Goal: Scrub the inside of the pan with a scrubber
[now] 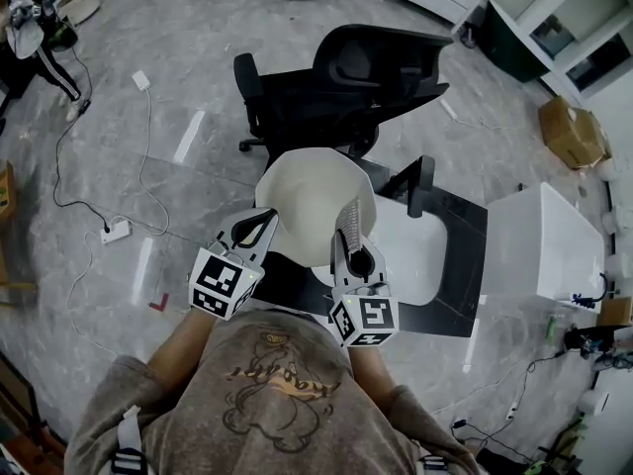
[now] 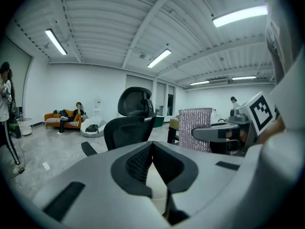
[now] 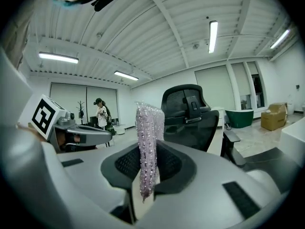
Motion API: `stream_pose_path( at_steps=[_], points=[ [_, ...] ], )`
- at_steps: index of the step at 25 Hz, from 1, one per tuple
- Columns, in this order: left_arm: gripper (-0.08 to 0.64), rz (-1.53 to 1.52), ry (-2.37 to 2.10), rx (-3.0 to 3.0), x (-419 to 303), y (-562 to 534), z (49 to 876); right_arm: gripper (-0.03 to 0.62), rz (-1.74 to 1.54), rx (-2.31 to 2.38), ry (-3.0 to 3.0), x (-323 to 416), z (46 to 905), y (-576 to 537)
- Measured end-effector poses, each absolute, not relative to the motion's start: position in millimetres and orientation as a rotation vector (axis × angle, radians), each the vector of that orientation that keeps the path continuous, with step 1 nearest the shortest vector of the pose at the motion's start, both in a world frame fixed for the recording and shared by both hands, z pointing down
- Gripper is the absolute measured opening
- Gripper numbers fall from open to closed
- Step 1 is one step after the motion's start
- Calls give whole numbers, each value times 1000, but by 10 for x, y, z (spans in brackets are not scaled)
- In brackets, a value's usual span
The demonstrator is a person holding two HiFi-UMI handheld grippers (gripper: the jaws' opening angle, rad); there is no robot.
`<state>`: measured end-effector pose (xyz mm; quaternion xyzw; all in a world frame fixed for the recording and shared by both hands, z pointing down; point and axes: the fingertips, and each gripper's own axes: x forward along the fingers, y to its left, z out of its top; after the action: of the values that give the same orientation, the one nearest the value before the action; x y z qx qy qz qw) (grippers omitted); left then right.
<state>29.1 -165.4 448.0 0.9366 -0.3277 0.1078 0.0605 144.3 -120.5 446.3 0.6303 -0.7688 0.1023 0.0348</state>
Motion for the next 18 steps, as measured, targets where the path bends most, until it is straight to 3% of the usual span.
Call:
stream_pose_path(
  at_steps=[18],
  points=[
    [18, 338, -994, 2832, 240, -1675, 4446, 74, 257, 1924, -2323, 1441, 4494, -1206]
  ],
)
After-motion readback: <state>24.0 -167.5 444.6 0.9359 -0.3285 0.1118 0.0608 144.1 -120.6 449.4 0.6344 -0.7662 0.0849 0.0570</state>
